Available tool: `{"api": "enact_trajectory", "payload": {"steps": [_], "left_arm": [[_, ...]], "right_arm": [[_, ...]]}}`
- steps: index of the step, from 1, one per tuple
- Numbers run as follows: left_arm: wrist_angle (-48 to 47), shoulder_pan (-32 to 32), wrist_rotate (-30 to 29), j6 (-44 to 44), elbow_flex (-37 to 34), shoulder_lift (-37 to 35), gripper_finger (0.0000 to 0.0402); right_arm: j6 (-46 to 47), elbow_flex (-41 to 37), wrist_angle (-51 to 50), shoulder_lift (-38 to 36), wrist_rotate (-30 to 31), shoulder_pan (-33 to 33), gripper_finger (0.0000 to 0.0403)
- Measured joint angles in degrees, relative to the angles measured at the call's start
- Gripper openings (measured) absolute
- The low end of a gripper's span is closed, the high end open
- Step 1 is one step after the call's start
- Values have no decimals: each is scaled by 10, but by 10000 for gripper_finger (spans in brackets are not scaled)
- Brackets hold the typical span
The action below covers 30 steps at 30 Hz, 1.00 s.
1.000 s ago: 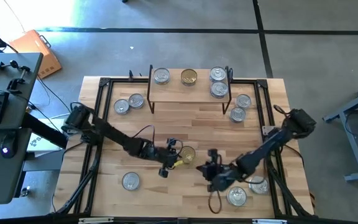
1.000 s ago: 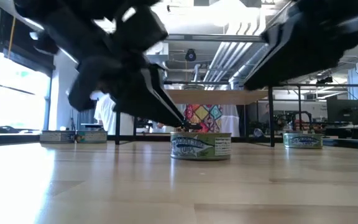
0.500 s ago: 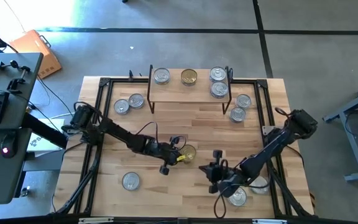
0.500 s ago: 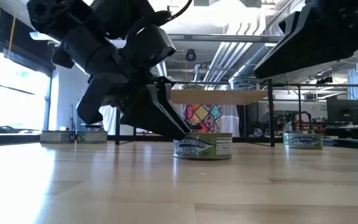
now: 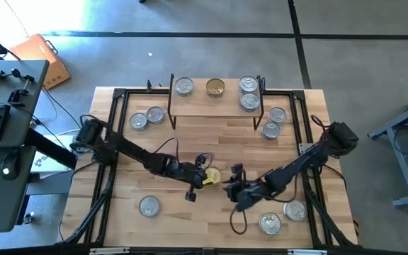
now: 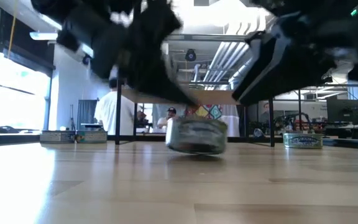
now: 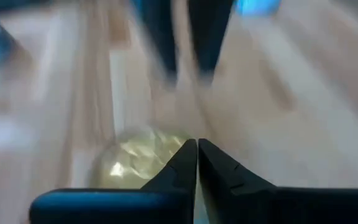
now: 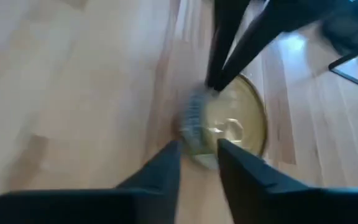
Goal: Stack canned seafood by type on shelf
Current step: Put the green tuna can and aligned with the other green tuna can on the shelf
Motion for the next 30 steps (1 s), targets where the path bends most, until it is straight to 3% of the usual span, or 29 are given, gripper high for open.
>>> {"api": "enact_trajectory", "payload": {"steps": [5, 9, 11, 15, 22, 27, 30], "left_arm": [[-12, 1, -2, -42, 3, -20, 2], [-6, 1, 1, -50, 5, -26, 1], [-15, 0, 21, -40, 3, -21, 3], [-29, -19, 42, 64, 4, -6, 18], [-29, -33, -64, 166, 4, 52, 72], [-20, -25, -54, 154, 6, 67, 76], [-20, -21, -48, 151, 6, 67, 48]], "right_arm": [[-71, 0, 22, 21, -13, -26, 216], [-126, 0, 41, 49, -31, -28, 260], [-110, 0, 37, 55, -28, -26, 264], [6, 0, 12, 46, 27, -11, 261], [127, 1, -57, 24, 82, 31, 258], [124, 1, -56, 24, 88, 41, 258], [92, 1, -37, 25, 84, 36, 258]]}}
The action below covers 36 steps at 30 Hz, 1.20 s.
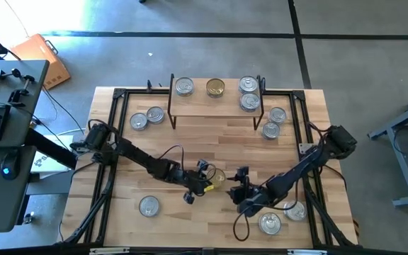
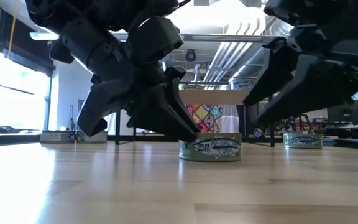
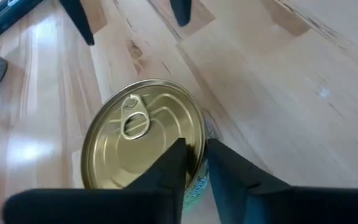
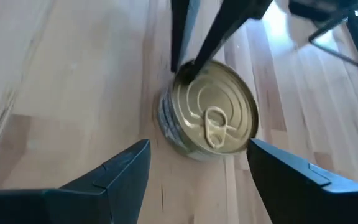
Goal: Stack canned seafood by type on shelf
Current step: Put the green tuna can and aligned with the other green tuna can on the shelf
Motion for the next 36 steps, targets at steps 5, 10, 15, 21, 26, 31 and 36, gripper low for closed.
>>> {"api": "enact_trajectory", "payload": {"steps": [5, 10, 15, 21, 26, 31, 36], "left_arm": [[6, 8, 28, -23, 0, -3, 9], [-3, 15, 49, -78, -4, -34, 2], [-10, 27, 64, -124, -4, -77, 1], [-2, 48, 102, -152, -3, -90, 1], [-7, 57, 102, -167, -3, -90, 0], [3, 57, 102, -167, -3, -90, 0], [10, 56, 101, -167, -3, -90, 0]], "right_arm": [[-45, -24, 125, 10, 33, -7, 257], [-94, -65, 239, 12, 26, -3, 256], [-105, -85, 246, 12, -16, -14, 256], [-122, -96, 246, 12, -30, -48, 256], [-185, -96, 264, 12, -38, -66, 256], [-191, -96, 275, 12, -44, -80, 256], [-179, -96, 280, 12, -59, -90, 238]]}}
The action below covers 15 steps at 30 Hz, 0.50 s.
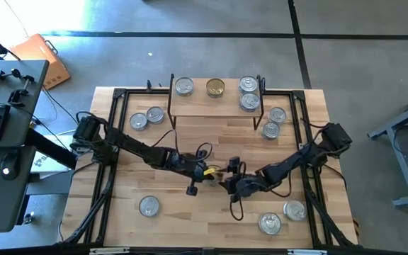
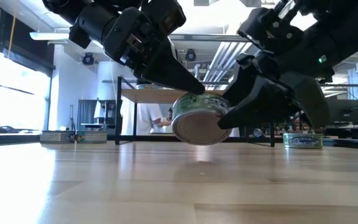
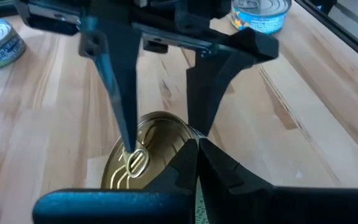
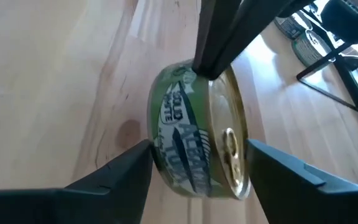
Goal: Stack canned seafood by type on shelf
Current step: Put the green tuna can and aligned with the other green tuna can on the shelf
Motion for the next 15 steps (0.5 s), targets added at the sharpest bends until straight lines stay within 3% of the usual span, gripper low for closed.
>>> {"api": "enact_trajectory", "payload": {"steps": [11, 15], "left_arm": [[-4, -2, -15, 0, 0, -1, 0], [-14, -7, -39, 0, 1, -4, 6]], "right_arm": [[32, 0, 14, 1, -49, -9, 129], [63, 0, 15, 1, -51, -9, 119]]}}
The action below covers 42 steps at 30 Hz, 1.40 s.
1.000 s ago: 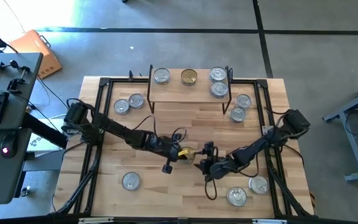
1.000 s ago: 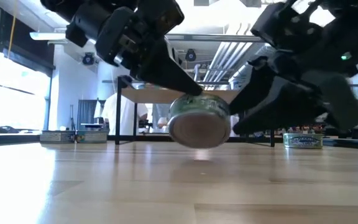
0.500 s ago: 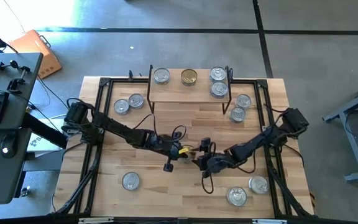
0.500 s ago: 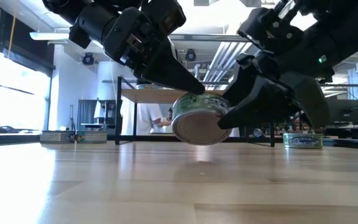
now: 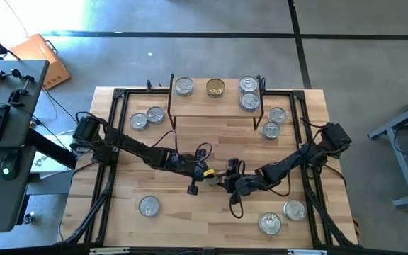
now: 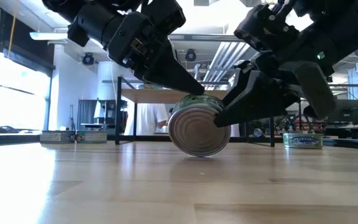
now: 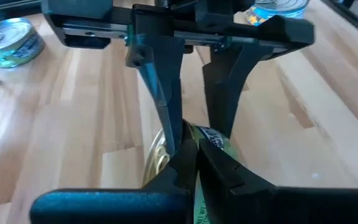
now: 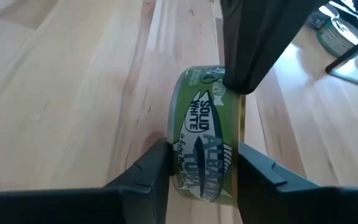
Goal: Stack canned seafood by type on shelf
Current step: Put the green tuna can and aligned with the other green tuna can on the shelf
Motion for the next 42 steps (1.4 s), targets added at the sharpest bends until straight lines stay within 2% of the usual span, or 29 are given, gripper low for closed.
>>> {"api": "enact_trajectory", "payload": {"steps": [3, 6, 11, 15, 19, 22, 26, 31, 33, 42], "left_arm": [[-41, -7, -30, 1, 1, -18, 18], [-135, -15, -76, -18, 1, -48, 26], [-305, -33, -154, -113, 1, -100, 27], [-391, -67, -215, -191, -1, -111, 22], [-377, -105, -266, -210, -22, -111, 21], [-333, -126, -302, -210, -47, -111, 21], [-269, -142, -322, -210, -80, -111, 21], [-207, -152, -333, -217, -121, -110, 21], [-189, -156, -335, -224, -138, -110, 21], [-139, -182, -368, -230, -170, -110, 21]], "right_arm": [[30, 0, 3, 0, 7, 6, 119], [66, 0, -5, 0, 15, 15, 120], [88, 2, -25, -15, 42, 37, 120], [88, 60, -117, -53, 80, 43, 120], [83, 167, -319, -71, 121, 17, 119], [79, 265, -476, -71, 149, -17, 119], [32, 356, -594, -66, 164, -84, 119], [-132, 384, -601, -58, 202, -139, 119], [-196, 378, -592, -50, 239, -142, 119], [-322, 338, -576, 3, 409, -56, 119]]}}
